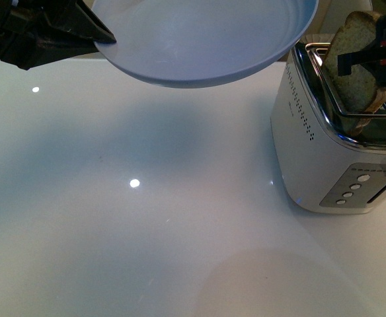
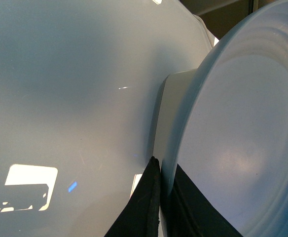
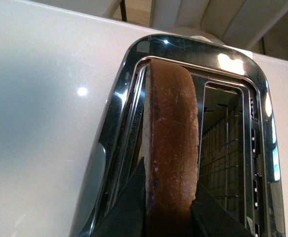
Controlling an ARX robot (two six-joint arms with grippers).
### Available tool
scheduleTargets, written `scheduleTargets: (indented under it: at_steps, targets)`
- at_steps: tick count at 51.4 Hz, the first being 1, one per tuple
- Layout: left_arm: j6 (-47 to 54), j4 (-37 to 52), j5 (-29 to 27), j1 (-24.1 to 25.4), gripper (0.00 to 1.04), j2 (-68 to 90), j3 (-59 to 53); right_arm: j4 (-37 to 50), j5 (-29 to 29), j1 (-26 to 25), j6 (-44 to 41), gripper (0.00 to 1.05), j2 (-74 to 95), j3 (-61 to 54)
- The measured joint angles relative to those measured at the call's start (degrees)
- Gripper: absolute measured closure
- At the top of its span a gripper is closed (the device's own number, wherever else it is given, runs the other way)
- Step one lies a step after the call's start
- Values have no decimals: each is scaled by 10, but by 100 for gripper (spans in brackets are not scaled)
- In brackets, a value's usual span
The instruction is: Left arm holds plate, right arm toasts bread
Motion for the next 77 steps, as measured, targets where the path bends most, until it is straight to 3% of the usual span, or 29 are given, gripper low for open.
scheduleTargets:
  at_steps: [12, 20, 23, 31, 36, 55, 77]
  targets:
    - [0, 2, 1, 0, 102, 0, 0, 48, -14, -29, 74, 35, -68, -56]
    - [0, 3, 2, 1, 102, 0, 0, 104, -5, -57, 117, 13, -157, -111]
    - [0, 4, 2, 1, 102, 0, 0, 122, -3, -68, 133, 7, -198, -137]
    - [0, 6, 2, 2, 102, 0, -3, 144, 5, -90, 156, 9, -313, -212]
    - [1, 6, 2, 2, 102, 0, -4, 207, -58, -116, 110, 24, -337, -249]
    - [6, -3, -1, 3, 102, 0, -4, 183, -64, -123, 64, 103, -475, -367]
    - [11, -8, -5, 4, 102, 0, -4, 105, -64, -123, 62, 103, -595, -409]
